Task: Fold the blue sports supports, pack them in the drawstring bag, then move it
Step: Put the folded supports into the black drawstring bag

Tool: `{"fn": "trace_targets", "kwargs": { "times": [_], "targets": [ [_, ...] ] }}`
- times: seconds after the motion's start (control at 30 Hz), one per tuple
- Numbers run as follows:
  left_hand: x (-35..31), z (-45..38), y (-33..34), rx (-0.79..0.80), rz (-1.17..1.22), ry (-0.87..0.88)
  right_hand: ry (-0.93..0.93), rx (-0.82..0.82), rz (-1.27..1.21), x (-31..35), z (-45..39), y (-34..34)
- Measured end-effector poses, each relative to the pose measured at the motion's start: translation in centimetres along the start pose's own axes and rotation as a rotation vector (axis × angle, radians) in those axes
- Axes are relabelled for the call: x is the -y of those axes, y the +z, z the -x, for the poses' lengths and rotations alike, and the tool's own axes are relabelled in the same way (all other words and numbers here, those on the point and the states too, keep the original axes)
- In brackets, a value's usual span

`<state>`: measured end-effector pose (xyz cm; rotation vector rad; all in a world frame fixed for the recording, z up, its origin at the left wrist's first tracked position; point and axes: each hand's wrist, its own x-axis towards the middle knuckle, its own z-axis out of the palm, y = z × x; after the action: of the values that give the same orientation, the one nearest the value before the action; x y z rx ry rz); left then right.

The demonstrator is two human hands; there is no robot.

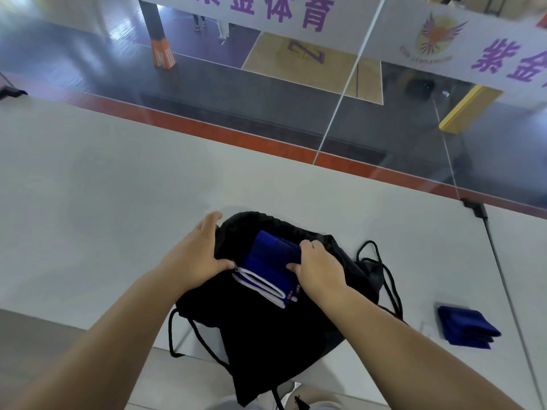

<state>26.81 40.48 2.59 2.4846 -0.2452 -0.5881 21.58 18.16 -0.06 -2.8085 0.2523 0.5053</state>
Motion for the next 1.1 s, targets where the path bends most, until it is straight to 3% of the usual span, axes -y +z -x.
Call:
{"fn": "trace_targets", "kwargs": {
  "times": [0.23,0.33,0.4,0.73,1.1],
  "targets": [
    [-1.9,0.5,0.0,-0.168,-0.322,0.113,-0.169,0.086,0.196,-0.8,0.2,-3.2],
    [-3.2,0.8,0.1,-0.162,-0.389,0.149,-0.238,0.213,0.245,-2.4,1.1,-5.2],
    [-4.4,1.1,0.6,-0.148,-0.417,0.177,-0.252,0.214,0.239,-3.8,2.1,-6.6],
    [-15.0,5.0,10.0,-0.077,-0.368,0.340,-0.051,0.170,0.100,-18.0,11.4,-10.2],
    [-25.0,8.8,26.3,0.136,-0.278,0.325,0.156,0.247,-0.010,-36.2,21.1,-8.1]
  ]
}}
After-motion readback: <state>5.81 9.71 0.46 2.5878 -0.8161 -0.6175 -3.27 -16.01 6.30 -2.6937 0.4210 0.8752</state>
